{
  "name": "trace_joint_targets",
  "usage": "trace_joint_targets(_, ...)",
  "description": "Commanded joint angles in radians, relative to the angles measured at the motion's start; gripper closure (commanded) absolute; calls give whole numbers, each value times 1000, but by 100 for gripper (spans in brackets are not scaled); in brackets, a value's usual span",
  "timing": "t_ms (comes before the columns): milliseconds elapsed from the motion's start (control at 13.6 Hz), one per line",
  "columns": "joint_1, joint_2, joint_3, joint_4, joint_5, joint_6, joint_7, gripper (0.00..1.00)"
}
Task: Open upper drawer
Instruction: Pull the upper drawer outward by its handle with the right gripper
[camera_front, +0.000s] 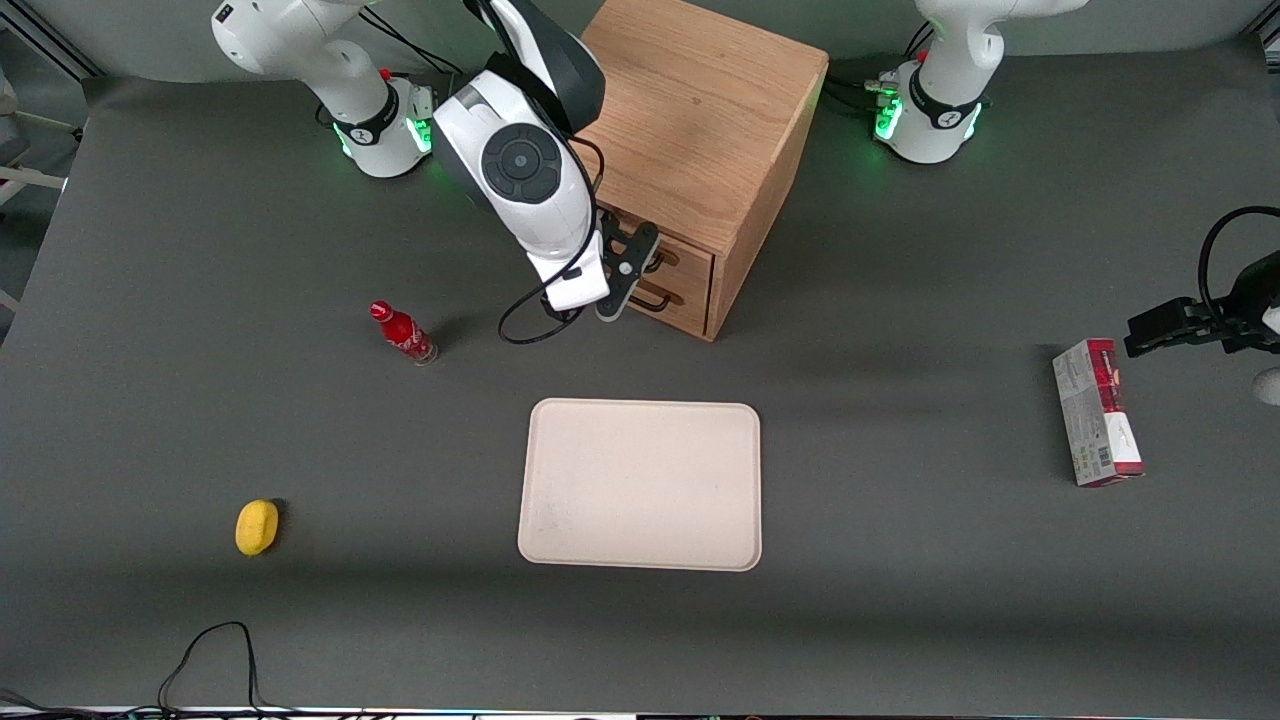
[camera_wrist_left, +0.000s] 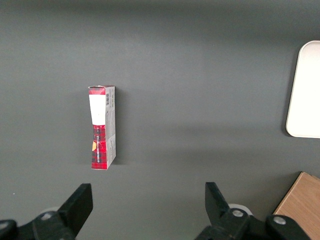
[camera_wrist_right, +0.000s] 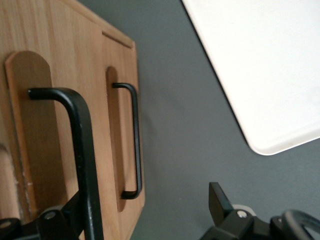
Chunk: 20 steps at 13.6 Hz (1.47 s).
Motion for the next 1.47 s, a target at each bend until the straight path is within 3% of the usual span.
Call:
trace_joint_targets(0,-26,47,-3,61,-23,7,-22,0)
trace_joint_targets(663,-138,141,-2,177,-17,-7,-97,0)
trace_joint_targets(1031,-201,203,-2,309,-14,-120,-166,0)
trace_joint_targets(1399,-230,236,3,347,-13,-122,-191,0)
